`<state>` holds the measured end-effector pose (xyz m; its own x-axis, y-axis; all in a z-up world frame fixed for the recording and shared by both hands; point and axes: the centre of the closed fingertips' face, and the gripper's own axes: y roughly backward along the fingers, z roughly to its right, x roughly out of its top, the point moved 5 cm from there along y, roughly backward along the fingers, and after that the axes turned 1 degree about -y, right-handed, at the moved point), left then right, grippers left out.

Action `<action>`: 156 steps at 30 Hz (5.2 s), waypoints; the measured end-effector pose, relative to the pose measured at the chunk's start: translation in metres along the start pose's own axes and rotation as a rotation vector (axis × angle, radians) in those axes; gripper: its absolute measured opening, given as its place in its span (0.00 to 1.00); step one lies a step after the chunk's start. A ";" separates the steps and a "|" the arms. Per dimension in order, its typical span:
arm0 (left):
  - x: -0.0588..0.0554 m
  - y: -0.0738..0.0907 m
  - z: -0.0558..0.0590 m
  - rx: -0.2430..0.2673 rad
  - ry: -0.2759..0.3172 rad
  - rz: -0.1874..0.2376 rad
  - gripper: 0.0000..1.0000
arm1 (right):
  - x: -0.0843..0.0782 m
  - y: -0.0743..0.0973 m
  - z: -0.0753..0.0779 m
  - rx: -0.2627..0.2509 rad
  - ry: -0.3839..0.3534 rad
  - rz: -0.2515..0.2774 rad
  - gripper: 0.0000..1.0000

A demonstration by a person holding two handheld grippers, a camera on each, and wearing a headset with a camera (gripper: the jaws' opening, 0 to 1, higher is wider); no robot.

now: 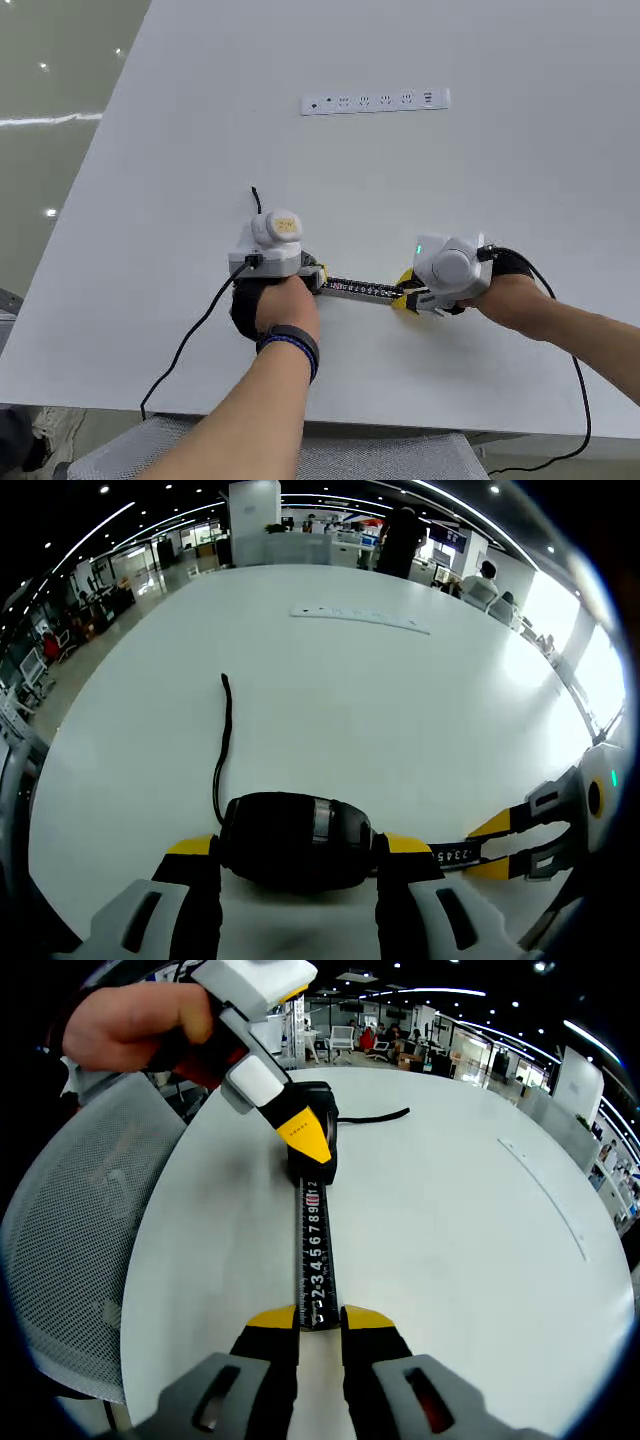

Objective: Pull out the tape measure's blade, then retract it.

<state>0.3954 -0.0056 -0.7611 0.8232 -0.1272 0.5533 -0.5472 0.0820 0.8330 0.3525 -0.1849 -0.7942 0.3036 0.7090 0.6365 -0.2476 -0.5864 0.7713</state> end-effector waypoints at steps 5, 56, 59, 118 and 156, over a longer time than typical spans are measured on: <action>0.000 0.000 0.000 -0.005 0.001 0.000 0.59 | 0.010 -0.009 -0.002 0.003 0.009 0.006 0.16; 0.000 0.000 -0.001 -0.026 0.006 0.022 0.60 | 0.019 -0.018 0.000 0.005 -0.013 0.043 0.15; 0.001 0.000 0.001 -0.016 -0.010 0.011 0.60 | 0.019 -0.018 0.000 0.008 -0.012 0.046 0.15; 0.000 0.000 -0.001 -0.023 0.004 0.007 0.59 | 0.039 -0.037 -0.004 0.031 0.012 0.048 0.13; 0.003 -0.002 -0.009 -0.023 0.013 0.024 0.59 | 0.068 -0.060 -0.005 0.071 0.041 0.059 0.13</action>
<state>0.4002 0.0027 -0.7610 0.8119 -0.1117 0.5729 -0.5633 0.1072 0.8192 0.3839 -0.0993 -0.7969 0.2520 0.6870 0.6815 -0.1981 -0.6527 0.7312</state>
